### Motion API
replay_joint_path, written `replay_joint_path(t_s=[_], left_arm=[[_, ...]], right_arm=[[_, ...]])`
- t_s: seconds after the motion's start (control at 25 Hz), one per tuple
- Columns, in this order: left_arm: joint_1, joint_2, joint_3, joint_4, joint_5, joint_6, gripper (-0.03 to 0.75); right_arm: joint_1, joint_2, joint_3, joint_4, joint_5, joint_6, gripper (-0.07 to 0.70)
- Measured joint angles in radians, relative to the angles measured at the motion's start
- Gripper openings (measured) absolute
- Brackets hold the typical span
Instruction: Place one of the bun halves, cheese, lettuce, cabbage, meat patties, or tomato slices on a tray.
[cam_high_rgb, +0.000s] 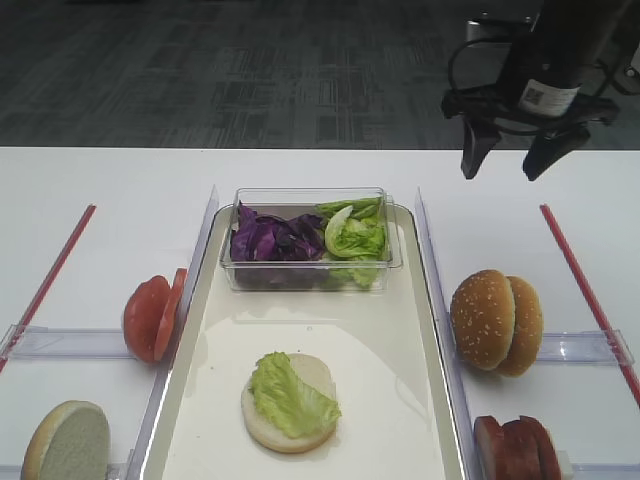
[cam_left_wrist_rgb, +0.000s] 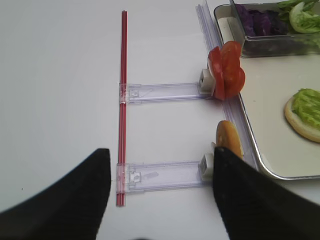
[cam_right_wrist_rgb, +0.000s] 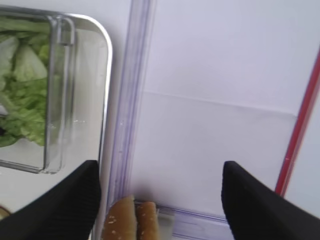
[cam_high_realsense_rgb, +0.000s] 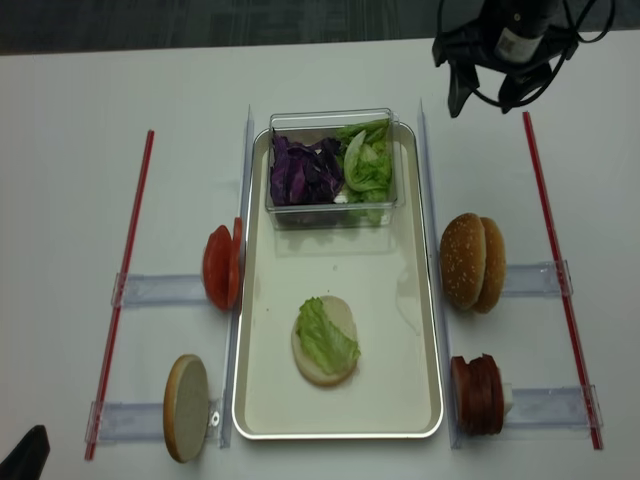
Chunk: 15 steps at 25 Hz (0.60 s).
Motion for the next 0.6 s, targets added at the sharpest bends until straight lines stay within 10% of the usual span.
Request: replay_joint_path(t_s=[0.6], left_arm=[[0.0,0.0,0.0,0.0,0.0,0.0,0.424]], right_arm=[[-0.2,-0.149,0.155,-0.063,0.0,-0.013,0.533]])
